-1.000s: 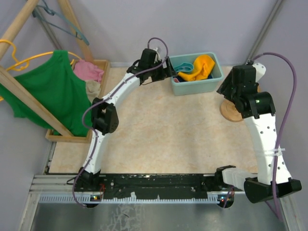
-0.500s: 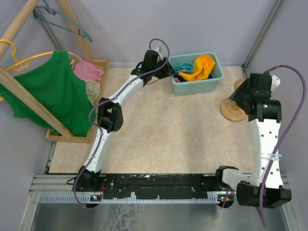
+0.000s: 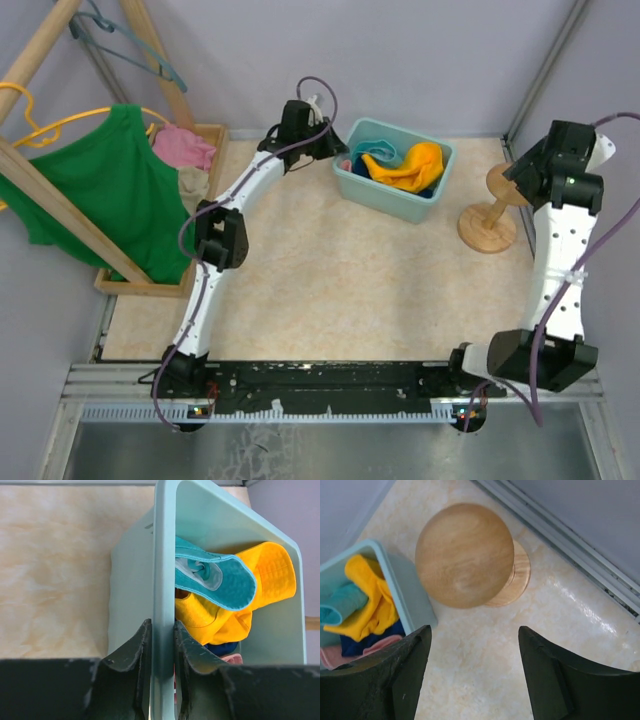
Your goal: Stack the hats
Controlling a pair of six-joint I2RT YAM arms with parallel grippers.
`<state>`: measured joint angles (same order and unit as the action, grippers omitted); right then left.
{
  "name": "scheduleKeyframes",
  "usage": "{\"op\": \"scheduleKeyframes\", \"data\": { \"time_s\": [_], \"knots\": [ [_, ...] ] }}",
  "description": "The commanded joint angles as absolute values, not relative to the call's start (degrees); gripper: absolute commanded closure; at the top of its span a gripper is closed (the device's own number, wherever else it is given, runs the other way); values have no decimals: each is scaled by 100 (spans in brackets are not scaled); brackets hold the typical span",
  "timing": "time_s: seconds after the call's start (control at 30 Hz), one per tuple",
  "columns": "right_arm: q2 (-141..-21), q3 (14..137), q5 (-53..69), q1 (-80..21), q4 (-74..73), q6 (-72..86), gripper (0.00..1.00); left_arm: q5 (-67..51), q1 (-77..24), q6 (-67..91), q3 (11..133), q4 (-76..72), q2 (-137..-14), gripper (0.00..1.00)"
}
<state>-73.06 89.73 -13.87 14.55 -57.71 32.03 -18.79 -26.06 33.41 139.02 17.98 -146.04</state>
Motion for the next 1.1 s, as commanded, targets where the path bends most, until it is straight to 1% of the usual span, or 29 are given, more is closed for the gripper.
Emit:
{"op": "scheduleKeyframes", "data": {
  "time_s": [0.0, 0.1, 0.17, 0.23, 0.4, 0.5, 0.57, 0.63, 0.7, 0.77, 0.8, 0.87, 0.9, 0.93, 0.97, 1.07],
  "knots": [
    [-7890, 9714, -1095, 1948, -5475, 3130, 27, -1647, -2239, 2894, 13803, 1938, -14025, 79],
    [-8303, 9997, -721, 2391, -5478, 3217, 21, -1362, -2136, 2808, 13199, 1695, -13616, 82],
    [-8505, 10111, -609, 2649, -5448, 3216, 21, -1171, -2073, 2781, 12820, 1493, -13411, 85],
    [-8757, 10212, -404, 2799, -5392, 3196, 21, -1077, -2023, 2811, 12635, 1328, -13349, 86],
    [-9403, 10573, 91, 2856, -5437, 3265, 22, -1227, -2013, 3003, 12762, 1366, -13504, 86],
    [-9815, 10653, 395, 2856, -5296, 3367, 22, -1146, -2060, 3027, 12529, 1357, -13340, 76],
    [-9999, 10696, 536, 2856, -5216, 3432, 23, -1105, -2071, 3052, 12190, 1273, -13139, 66],
    [-10197, 10741, 593, 2856, -5160, 3467, 23, -1103, -2072, 3064, 11916, 1223, -12921, 61],
    [-10387, 10813, 621, 2856, -5142, 3456, 24, -1108, -2083, 3059, 11623, 1166, -12746, 47],
    [-10548, 10882, 697, 2856, -5120, 3439, 24, -1117, -2083, 3026, 11302, 1081, -12544, 41],
    [-10606, 10914, 760, 2856, -5124, 3435, 24, -1131, -2074, 3016, 11141, 1011, -12449, 36],
    [-10693, 10912, 905, 2856, -5095, 3440, 24, -1150, -2072, 3015, 10877, 912, -12262, 30],
    [-10716, 10889, 947, 2844, -5071, 3456, 25, -1165, -2074, 3012, 10795, 884, -12170, 25],
    [-10741, 10872, 985, 2813, -5056, 3456, 25, -1165, -2070, 3001, 10731, 884, -12079, 5],
    [-10762, 10850, 1001, 2782, -5054, 3442, 25, -1173, -2059, 2973, 10694, 880, -11988, 1],
    [-10789, 10742, 1031, 2634, -5063, 3416, 26, -1233, -2008, 2902, 10660, 958, -11773, 0]
  ]
}}
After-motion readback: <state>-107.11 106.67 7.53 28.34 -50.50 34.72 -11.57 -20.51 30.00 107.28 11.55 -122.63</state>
